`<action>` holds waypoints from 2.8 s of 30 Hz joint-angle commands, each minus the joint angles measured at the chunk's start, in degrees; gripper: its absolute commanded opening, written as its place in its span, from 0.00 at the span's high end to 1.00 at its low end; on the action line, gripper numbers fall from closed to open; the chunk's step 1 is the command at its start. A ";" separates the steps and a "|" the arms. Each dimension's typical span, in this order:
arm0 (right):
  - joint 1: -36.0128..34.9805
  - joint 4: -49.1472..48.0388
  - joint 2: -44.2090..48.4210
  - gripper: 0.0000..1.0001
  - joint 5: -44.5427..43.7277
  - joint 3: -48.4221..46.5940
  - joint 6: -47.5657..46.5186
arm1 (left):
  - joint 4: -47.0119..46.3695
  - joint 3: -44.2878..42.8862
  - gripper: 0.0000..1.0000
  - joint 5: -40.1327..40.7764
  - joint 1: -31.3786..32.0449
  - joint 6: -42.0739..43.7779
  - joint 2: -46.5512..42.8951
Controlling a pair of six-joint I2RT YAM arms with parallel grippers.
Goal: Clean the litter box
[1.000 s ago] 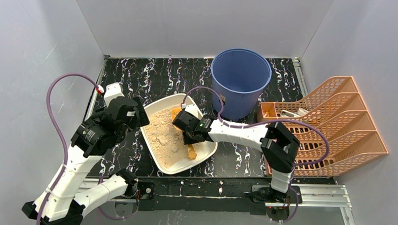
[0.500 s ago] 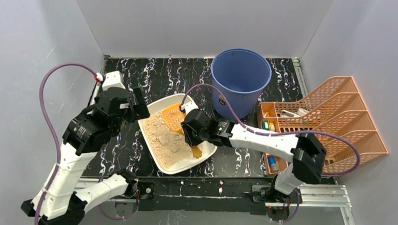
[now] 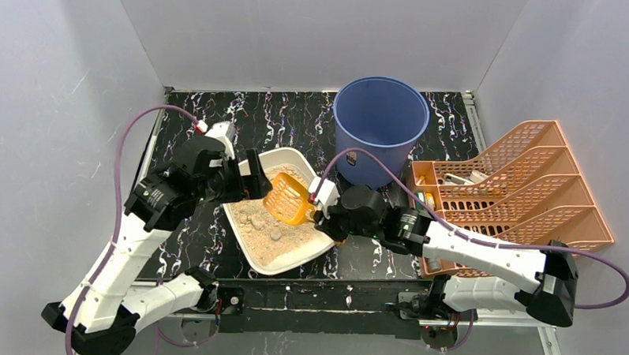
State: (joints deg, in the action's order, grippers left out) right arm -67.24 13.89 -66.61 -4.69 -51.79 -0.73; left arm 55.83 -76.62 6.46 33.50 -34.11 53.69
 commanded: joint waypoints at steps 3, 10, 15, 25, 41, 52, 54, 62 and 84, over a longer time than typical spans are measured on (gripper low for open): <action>-0.30 1.09 3.94 0.99 1.64 -0.28 -14.56 | -7.98 4.29 0.02 -16.72 -0.01 -1.81 0.65; -0.29 6.18 3.07 0.99 1.33 -4.58 -16.92 | -9.18 4.81 0.08 -20.46 0.01 -0.48 2.19; -0.34 6.97 3.62 0.99 0.35 -5.74 -17.20 | -7.67 6.15 0.25 -20.14 -0.01 0.72 2.23; -0.34 8.29 3.39 0.99 -0.37 -8.09 -17.81 | -9.34 8.48 0.63 -23.00 -0.01 1.15 3.40; -0.35 9.63 3.77 0.82 -1.55 -11.16 -15.62 | -9.26 8.56 1.00 -22.24 -0.01 1.50 3.55; -0.30 12.24 10.29 0.29 -4.75 -7.97 -8.26 | -13.41 14.32 1.00 -19.98 -0.01 0.25 -0.99; -0.26 12.83 11.28 0.26 -5.77 -7.59 -6.22 | -14.34 15.69 1.00 -20.17 -0.01 -0.26 -1.73; -0.21 14.48 11.69 0.07 -11.76 -8.92 8.74 | -15.90 18.58 1.00 -19.86 -0.33 -0.64 -4.71; 33.91 -2.06 16.88 0.02 36.79 4.20 42.30 | -38.94 35.08 1.00 -31.16 -4.75 -16.52 -15.32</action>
State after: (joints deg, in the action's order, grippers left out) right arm -36.58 20.27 -52.25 19.99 -50.74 34.85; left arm 26.20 -43.48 -19.05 29.43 -44.88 39.90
